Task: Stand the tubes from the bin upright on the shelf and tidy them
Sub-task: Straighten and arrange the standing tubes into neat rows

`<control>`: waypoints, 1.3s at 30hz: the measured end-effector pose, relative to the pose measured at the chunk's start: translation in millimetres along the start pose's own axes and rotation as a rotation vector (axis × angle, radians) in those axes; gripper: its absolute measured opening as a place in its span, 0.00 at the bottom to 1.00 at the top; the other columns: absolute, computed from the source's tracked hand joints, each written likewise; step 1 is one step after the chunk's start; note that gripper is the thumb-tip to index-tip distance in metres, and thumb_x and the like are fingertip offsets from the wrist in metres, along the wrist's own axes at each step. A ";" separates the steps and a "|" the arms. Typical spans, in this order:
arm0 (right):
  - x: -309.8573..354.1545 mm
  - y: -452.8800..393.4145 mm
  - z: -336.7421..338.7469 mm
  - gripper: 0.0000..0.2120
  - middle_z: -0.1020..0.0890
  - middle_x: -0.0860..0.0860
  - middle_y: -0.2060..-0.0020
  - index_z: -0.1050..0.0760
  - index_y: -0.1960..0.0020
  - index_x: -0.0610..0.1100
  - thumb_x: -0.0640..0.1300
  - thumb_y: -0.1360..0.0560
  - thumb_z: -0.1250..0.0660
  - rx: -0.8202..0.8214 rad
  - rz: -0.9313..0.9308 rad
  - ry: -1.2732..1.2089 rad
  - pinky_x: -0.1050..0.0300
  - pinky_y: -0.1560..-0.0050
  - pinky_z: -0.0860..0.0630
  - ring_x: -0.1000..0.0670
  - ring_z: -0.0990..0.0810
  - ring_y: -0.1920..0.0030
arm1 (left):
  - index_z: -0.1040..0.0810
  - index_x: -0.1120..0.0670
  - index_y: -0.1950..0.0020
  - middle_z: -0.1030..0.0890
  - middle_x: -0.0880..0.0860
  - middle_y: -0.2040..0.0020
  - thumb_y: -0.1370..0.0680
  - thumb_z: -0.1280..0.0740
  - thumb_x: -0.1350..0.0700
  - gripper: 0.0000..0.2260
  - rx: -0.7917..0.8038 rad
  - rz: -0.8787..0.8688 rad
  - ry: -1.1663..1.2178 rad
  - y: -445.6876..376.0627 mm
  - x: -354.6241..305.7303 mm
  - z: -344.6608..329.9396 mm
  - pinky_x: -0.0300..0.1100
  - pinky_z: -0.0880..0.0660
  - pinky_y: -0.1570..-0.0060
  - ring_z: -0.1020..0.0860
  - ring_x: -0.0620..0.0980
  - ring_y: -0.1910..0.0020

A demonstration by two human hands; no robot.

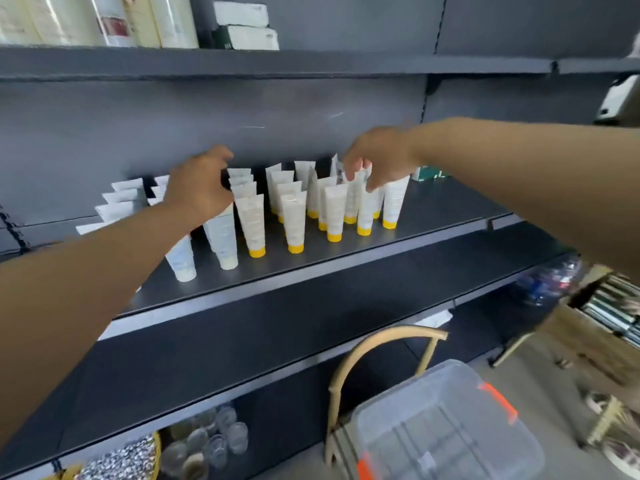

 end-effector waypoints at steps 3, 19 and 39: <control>-44.7 30.9 -2.4 0.17 0.25 0.50 0.38 0.26 0.37 0.46 0.43 0.25 0.32 -0.024 -0.007 0.004 0.54 0.42 0.31 0.46 0.28 0.37 | 0.31 0.58 0.34 0.24 0.57 0.37 0.30 0.30 0.67 0.25 0.003 -0.011 0.010 -8.8 -46.0 -17.2 0.48 0.30 0.40 0.26 0.60 0.37; -259.3 84.8 -75.7 0.15 0.29 0.53 0.38 0.28 0.39 0.52 0.43 0.24 0.35 0.039 0.039 -0.071 0.51 0.37 0.30 0.49 0.29 0.38 | 0.30 0.53 0.34 0.22 0.53 0.39 0.29 0.30 0.61 0.24 -0.004 0.117 -0.004 -13.8 -210.8 -116.5 0.48 0.28 0.42 0.26 0.56 0.39; -278.5 -10.4 -82.0 0.14 0.26 0.54 0.40 0.27 0.38 0.51 0.42 0.24 0.37 -0.007 -0.016 -0.175 0.53 0.38 0.29 0.50 0.28 0.39 | 0.27 0.55 0.38 0.20 0.55 0.44 0.26 0.32 0.59 0.17 -0.011 0.244 0.142 -75.2 -157.2 -141.9 0.44 0.27 0.46 0.24 0.54 0.43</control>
Point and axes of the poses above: each hand's wrist, its own y-axis away from the middle knuckle, its own z-axis out of the back of the hand, x = y × z, the point moved 9 cm from there along -y, towards the middle knuckle
